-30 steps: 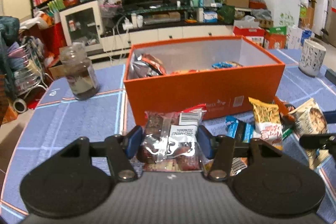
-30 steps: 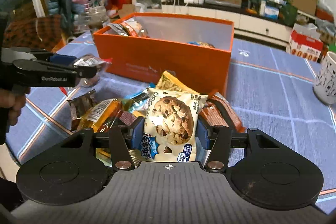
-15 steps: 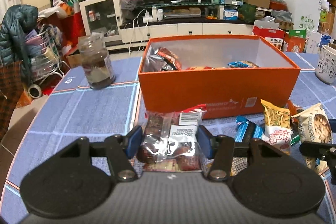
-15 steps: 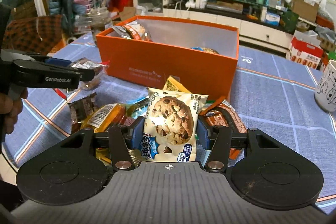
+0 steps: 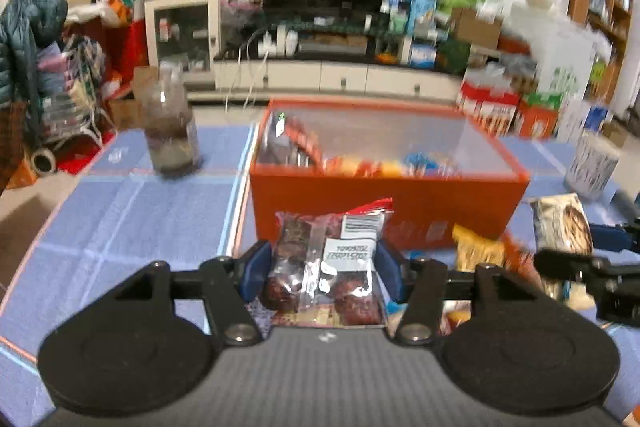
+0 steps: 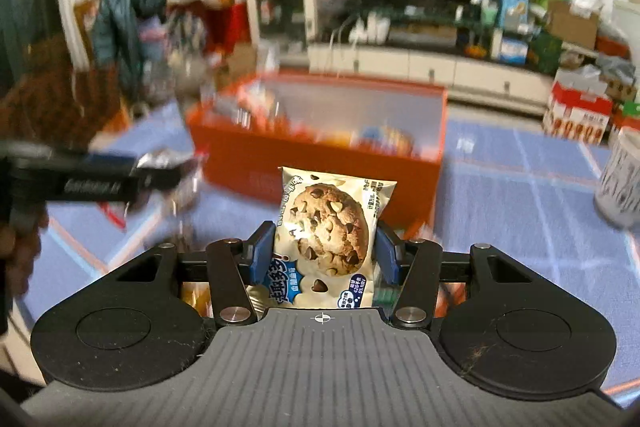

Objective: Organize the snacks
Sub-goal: 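Carry both packets over the orange box and open both tools to drop them, then move the left tool to a yellow translucent packet while the right tool approaches the brown wafer bar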

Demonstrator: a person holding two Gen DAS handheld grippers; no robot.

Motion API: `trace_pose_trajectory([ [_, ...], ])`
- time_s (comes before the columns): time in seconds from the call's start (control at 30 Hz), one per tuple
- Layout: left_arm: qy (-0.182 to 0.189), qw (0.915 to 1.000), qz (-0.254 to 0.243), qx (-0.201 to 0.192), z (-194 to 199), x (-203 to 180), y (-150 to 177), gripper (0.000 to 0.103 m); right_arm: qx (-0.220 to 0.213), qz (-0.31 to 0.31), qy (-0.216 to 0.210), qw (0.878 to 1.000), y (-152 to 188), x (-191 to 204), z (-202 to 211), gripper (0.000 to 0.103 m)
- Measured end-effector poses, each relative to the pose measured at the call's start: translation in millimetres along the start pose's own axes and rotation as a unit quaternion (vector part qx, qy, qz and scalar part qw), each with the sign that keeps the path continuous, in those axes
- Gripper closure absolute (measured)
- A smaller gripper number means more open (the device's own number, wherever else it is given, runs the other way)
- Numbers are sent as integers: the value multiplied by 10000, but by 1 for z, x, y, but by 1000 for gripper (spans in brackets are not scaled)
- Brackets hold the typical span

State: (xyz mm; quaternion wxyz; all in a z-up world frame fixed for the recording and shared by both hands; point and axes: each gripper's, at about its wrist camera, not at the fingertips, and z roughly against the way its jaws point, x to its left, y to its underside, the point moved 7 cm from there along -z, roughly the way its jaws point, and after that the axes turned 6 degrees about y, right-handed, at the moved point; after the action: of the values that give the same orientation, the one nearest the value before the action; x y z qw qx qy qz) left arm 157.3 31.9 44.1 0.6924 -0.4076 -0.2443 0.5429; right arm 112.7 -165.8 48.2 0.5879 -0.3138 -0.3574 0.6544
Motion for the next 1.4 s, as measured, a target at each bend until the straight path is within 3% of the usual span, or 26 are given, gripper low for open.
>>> trace_pose_trajectory([
  [0.33, 204, 9994, 74, -259, -28, -16, -58, 48, -321, -202, 238, 9990, -63, -23, -31, 63],
  [0.5, -14, 10000, -36, -66, -88, -22, -103, 48, -378, -209, 298, 9986, -103, -24, -73, 63],
  [0.57, -123, 9999, -15, 106, -112, -20, -108, 41, -252, -175, 361, 9989, -114, -27, -96, 61],
  [0.63, -240, 9996, 132, 108, -108, -14, -106, 38, -117, -242, 412, 9988, -120, -34, -109, 60],
  [0.67, -174, 9998, 128, -11, -98, -14, -105, 24, -136, -324, 424, 9985, -121, -38, -104, 60],
  [0.7, -91, 9998, 86, -172, -84, -14, -101, 21, -240, -408, 357, 9982, -121, -42, -93, 53],
  [0.8, -108, 9994, -103, -322, -44, -4, -74, 15, -524, -596, 445, 9959, -101, -58, -51, 32],
  [0.97, -576, 9962, 623, -214, 4, 43, -17, 15, -200, -1159, 803, 9898, -31, -81, -9, 30],
  [1.07, -1100, 9851, 1311, -179, 25, 71, 21, 12, 70, -1534, 1041, 9826, 1, -93, 3, 24],
  [1.13, -1252, 9813, 1459, -74, 27, 83, 38, 12, 110, -1568, 1143, 9809, 14, -95, 5, 19],
  [1.23, -1275, 9805, 1480, 218, 21, 92, 51, 12, 156, -1401, 1241, 9822, 23, -97, -2, 19],
  [1.33, -1140, 9814, 1536, 127, 23, 93, 44, 11, 274, -1353, 1279, 9821, 25, -96, -16, 19],
  [1.4, -1053, 9838, 1444, 108, 22, 88, 40, 11, 435, -1510, 1068, 9818, 26, -95, -28, 19],
])
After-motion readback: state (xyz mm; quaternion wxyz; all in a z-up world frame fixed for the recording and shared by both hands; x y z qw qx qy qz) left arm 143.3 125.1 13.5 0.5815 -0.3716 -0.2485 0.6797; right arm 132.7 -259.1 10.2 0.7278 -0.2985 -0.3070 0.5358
